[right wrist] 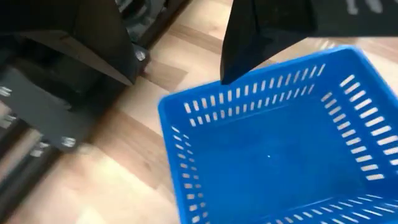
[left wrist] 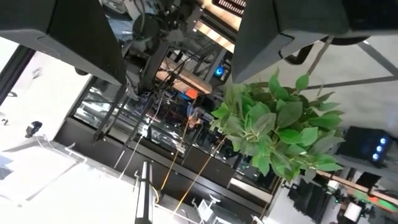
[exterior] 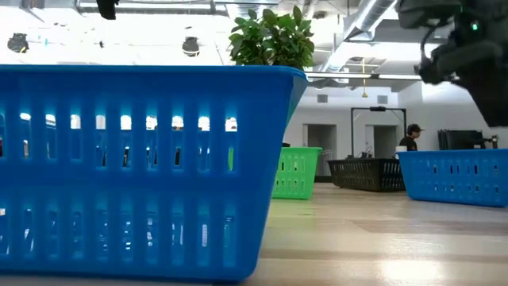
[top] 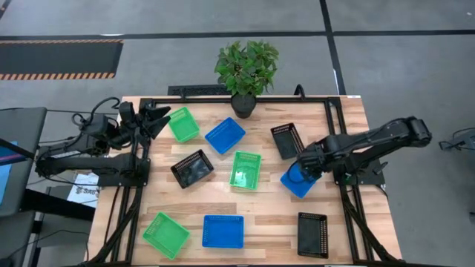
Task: Stack baskets by color
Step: Stack the middle blue bin on the top blue bin
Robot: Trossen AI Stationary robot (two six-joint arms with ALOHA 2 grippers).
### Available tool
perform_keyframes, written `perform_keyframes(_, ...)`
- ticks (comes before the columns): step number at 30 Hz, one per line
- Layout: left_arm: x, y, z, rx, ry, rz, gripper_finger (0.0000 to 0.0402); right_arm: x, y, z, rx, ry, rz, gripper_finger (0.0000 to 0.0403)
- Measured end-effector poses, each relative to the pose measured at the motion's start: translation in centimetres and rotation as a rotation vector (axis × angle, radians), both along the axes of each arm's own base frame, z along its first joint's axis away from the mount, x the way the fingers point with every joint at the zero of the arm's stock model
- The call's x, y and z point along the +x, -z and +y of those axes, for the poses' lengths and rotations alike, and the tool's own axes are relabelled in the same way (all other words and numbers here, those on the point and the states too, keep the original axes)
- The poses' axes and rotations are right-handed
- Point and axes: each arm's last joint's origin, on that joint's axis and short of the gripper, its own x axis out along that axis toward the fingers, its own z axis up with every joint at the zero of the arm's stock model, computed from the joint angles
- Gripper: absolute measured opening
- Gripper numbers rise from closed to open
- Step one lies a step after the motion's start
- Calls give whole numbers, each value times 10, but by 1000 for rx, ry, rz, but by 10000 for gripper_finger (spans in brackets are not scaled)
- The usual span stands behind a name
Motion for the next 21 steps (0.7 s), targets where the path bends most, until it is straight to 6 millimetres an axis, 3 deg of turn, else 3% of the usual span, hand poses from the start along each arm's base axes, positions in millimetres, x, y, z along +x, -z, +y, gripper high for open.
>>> perform_keyframes(9, 0, 0, 0, -1, 0, -3, 281, -9, 36, -12, -24, -20, -20, 250)
perform_keyframes(16, 0, 0, 0, -16, 3, -9, 281, -1, 47, -26, -47, -29, -118, 248)
perform_keyframes(21, 0, 0, 0, -41, 7, -17, 281, -1, 50, -30, -23, -29, -116, 204)
